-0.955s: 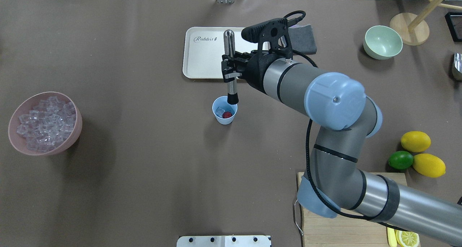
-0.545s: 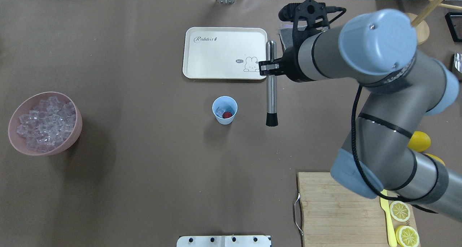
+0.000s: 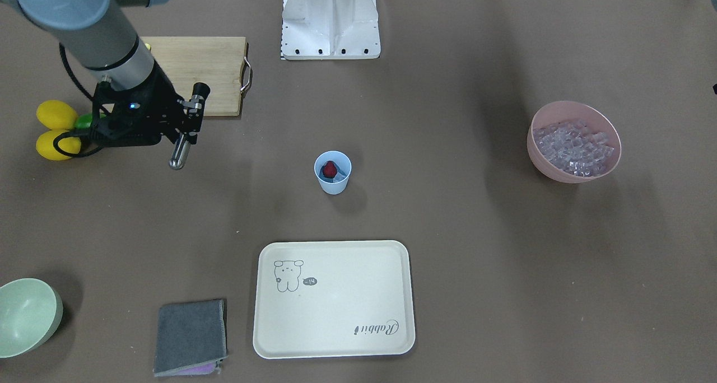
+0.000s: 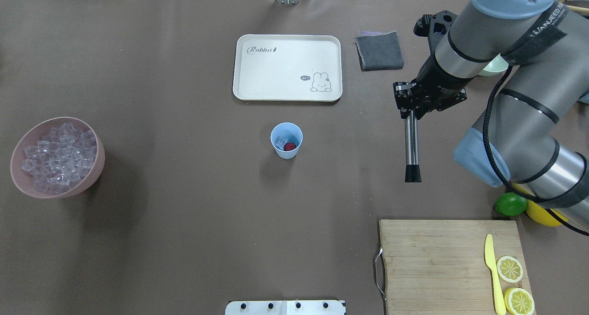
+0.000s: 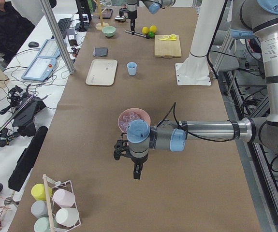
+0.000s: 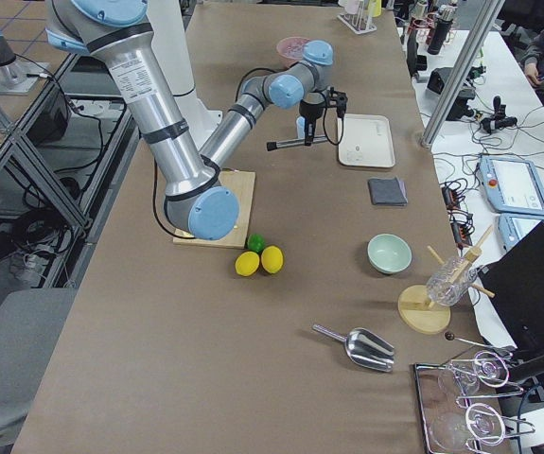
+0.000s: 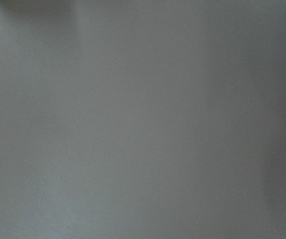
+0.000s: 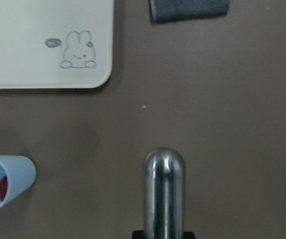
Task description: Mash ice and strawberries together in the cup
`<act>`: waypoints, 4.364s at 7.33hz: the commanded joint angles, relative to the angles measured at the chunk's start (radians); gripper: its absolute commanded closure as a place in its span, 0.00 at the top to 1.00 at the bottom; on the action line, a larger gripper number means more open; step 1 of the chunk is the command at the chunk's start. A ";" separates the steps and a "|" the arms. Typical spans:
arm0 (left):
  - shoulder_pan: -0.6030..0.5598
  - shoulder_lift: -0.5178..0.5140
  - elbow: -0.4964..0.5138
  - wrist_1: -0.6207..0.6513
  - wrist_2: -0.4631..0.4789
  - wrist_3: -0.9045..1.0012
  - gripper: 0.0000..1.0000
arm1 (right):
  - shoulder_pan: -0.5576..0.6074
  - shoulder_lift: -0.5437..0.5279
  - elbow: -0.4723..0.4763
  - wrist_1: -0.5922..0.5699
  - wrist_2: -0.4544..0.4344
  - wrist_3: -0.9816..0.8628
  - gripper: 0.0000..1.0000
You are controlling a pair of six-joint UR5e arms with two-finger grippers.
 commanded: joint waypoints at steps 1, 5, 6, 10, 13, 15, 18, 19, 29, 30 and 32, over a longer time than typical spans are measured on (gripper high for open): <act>-0.004 0.001 -0.025 -0.001 0.004 0.000 0.99 | 0.069 -0.058 -0.154 0.004 0.074 -0.205 0.00; -0.006 0.002 -0.048 -0.001 0.007 0.002 0.99 | 0.103 -0.120 -0.396 0.230 0.071 -0.269 0.00; -0.006 0.002 -0.051 -0.007 0.007 0.002 0.99 | 0.101 -0.126 -0.444 0.281 0.068 -0.266 0.00; -0.006 0.032 -0.051 -0.056 0.007 0.002 0.99 | 0.080 -0.111 -0.466 0.271 0.076 -0.261 0.00; -0.006 0.033 -0.053 -0.057 0.007 0.002 0.99 | 0.057 -0.112 -0.466 0.268 0.079 -0.261 0.00; -0.006 0.033 -0.054 -0.058 0.007 0.002 0.99 | 0.049 -0.109 -0.457 0.272 0.077 -0.261 0.99; -0.006 0.035 -0.051 -0.057 0.007 0.002 0.99 | 0.085 -0.073 -0.448 0.283 0.067 -0.261 1.00; -0.006 0.033 -0.046 -0.055 0.006 0.002 0.99 | 0.121 -0.068 -0.432 0.283 0.060 -0.264 1.00; -0.004 0.006 -0.053 -0.044 -0.002 -0.064 0.99 | 0.636 -0.627 -0.207 0.272 0.056 -0.837 1.00; -0.001 0.002 -0.057 -0.053 -0.006 -0.154 0.99 | 0.645 -0.688 -0.182 0.280 0.054 -0.847 1.00; 0.003 -0.014 -0.054 -0.053 -0.006 -0.163 0.99 | 0.659 -0.753 -0.142 0.277 0.059 -0.847 1.00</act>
